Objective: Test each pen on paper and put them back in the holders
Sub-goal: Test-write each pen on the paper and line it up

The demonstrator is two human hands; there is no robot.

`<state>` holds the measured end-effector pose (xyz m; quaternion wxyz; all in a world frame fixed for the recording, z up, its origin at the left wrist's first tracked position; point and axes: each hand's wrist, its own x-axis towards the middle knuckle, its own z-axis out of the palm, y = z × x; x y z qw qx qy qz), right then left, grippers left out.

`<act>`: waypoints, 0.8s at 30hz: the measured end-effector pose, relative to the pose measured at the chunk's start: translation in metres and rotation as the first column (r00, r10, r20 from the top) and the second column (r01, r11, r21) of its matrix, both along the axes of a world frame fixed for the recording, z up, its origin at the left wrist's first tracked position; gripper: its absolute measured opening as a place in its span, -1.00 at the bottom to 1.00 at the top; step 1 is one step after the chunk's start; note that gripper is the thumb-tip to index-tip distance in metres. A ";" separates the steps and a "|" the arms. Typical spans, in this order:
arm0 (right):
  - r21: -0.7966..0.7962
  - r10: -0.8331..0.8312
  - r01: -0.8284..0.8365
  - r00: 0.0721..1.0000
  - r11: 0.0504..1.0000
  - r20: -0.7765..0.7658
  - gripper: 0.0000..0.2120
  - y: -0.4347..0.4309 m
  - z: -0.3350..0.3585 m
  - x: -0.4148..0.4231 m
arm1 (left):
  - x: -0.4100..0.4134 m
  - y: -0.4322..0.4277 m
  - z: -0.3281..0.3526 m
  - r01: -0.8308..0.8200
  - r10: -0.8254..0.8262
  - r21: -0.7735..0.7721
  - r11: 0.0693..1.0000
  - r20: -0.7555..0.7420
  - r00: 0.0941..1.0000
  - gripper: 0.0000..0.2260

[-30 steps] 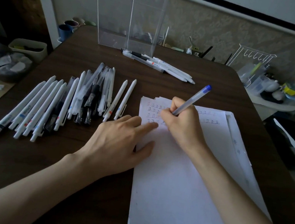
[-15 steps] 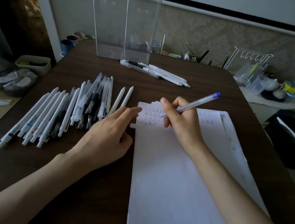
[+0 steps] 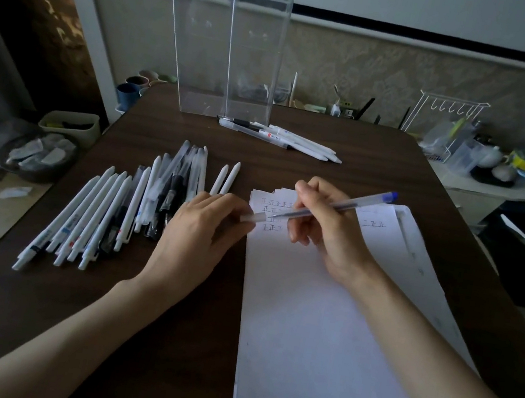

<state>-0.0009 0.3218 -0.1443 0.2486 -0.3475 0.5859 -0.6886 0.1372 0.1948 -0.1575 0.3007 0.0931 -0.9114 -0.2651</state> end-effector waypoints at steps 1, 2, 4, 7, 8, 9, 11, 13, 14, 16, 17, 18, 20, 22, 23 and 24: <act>-0.011 0.009 -0.009 1.000 1.000 0.005 -0.72 0.000 0.001 0.001 | 0.000 0.001 0.000 0.012 -0.012 0.013 1.000 -0.006 1.000 -0.86; -0.018 0.009 -0.009 1.000 1.000 0.005 -0.73 0.000 0.001 0.002 | 0.000 0.002 0.001 0.024 -0.023 0.017 1.000 -0.011 1.000 -0.88; -0.019 0.001 -0.001 1.000 1.000 0.001 -0.73 -0.001 0.002 0.005 | 0.001 0.003 0.001 0.040 -0.040 0.013 0.999 -0.018 0.999 -0.89; -0.044 -0.027 0.027 1.000 0.999 0.005 -0.73 -0.002 0.003 0.005 | 0.001 0.002 0.001 0.029 -0.028 0.057 0.998 -0.026 0.999 -0.88; -0.058 -0.040 0.040 0.999 0.998 0.007 -0.73 -0.002 0.004 0.004 | 0.001 0.002 0.002 0.018 -0.015 0.082 0.996 -0.031 0.999 -0.88; -0.067 -0.050 0.050 0.999 0.997 0.007 -0.73 -0.002 0.004 0.003 | 0.001 0.001 0.002 0.009 -0.005 0.103 0.995 -0.035 0.999 -0.88; -0.057 -0.048 0.047 0.999 0.997 -0.006 -0.72 -0.001 0.003 0.003 | 0.000 0.001 0.002 0.013 -0.007 0.122 0.992 -0.043 0.999 -0.88; -0.024 -0.028 0.027 0.999 0.999 -0.029 -0.70 -0.001 0.004 0.007 | 0.001 0.002 0.002 0.047 -0.043 0.117 0.992 -0.037 0.998 -0.89; -0.011 -0.023 0.023 0.999 1.000 -0.036 -0.67 -0.001 0.004 0.009 | 0.001 0.003 0.002 0.071 -0.068 0.119 0.990 -0.032 0.997 -0.89; -0.010 -0.042 0.041 0.998 0.999 -0.037 -0.66 -0.003 0.004 0.013 | 0.002 0.005 0.002 0.110 -0.107 0.151 0.982 -0.027 0.994 -0.89; -0.016 -0.057 0.057 0.998 0.998 -0.035 -0.65 -0.004 0.004 0.014 | 0.002 0.006 0.001 0.122 -0.118 0.160 0.980 -0.032 0.993 -0.89; -0.017 -0.071 0.071 0.997 0.997 -0.031 -0.62 -0.006 0.003 0.015 | 0.002 0.005 0.000 0.127 -0.123 0.145 0.981 -0.043 0.992 -0.89; -0.012 -0.095 0.095 0.995 0.995 -0.010 -0.58 -0.009 0.001 0.017 | 0.002 0.005 -0.002 0.115 -0.110 0.057 0.992 -0.074 0.991 -0.82; 0.006 -0.118 0.117 0.993 0.993 0.013 -0.59 -0.013 -0.001 0.021 | 0.002 0.004 -0.003 0.090 -0.095 -0.049 0.995 -0.116 0.989 -0.75; 0.016 -0.123 0.123 0.992 0.992 0.023 -0.60 -0.014 -0.002 0.022 | 0.003 0.005 -0.003 0.081 -0.093 -0.096 0.992 -0.134 0.987 -0.75; 0.027 -0.122 0.121 0.992 0.992 0.037 -0.60 -0.015 -0.001 0.023 | 0.003 0.005 -0.003 0.075 -0.093 -0.129 0.989 -0.143 0.985 -0.75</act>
